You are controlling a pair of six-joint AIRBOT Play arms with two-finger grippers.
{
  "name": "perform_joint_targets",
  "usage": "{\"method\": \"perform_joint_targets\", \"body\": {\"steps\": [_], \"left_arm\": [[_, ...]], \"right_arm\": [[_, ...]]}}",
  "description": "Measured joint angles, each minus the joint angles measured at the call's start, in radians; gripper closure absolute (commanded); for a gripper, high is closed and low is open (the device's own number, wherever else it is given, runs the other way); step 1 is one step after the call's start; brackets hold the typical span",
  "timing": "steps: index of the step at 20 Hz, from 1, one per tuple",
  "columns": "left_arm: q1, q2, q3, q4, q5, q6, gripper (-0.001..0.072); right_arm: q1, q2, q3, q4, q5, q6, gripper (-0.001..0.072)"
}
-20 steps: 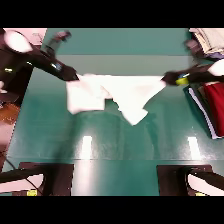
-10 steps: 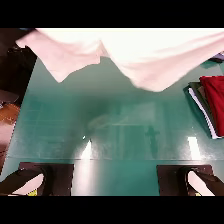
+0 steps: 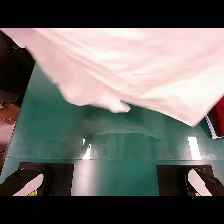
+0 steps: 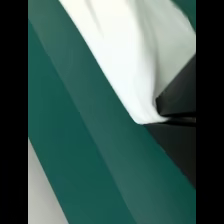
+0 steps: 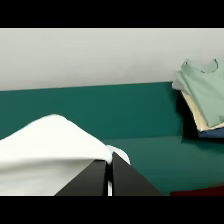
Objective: Fold the shirts.
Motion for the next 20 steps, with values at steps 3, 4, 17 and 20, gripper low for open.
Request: {"method": "perform_joint_targets", "body": {"steps": [3, 4, 17, 20], "left_arm": [[0.0, -0.032, -0.092, 0.011, 0.015, 0.001, 0.0683], [0.0, -0.055, -0.123, 0.014, 0.017, 0.001, 0.0683], [0.001, -0.573, -0.209, -0.003, 0.373, -0.014, 0.0119], [0.0, -0.625, -0.206, -0.013, 0.393, -0.056, 0.0069]], "right_arm": [[-0.008, -0.086, -0.016, 0.033, 0.109, 0.001, 0.0698], [-0.009, -0.118, -0.036, 0.042, 0.138, 0.002, 0.0698], [0.064, -0.496, -0.346, 0.048, -0.202, -0.029, 0.0692], [0.11, -0.542, -0.354, 0.053, -0.29, -0.039, 0.0267]]}}
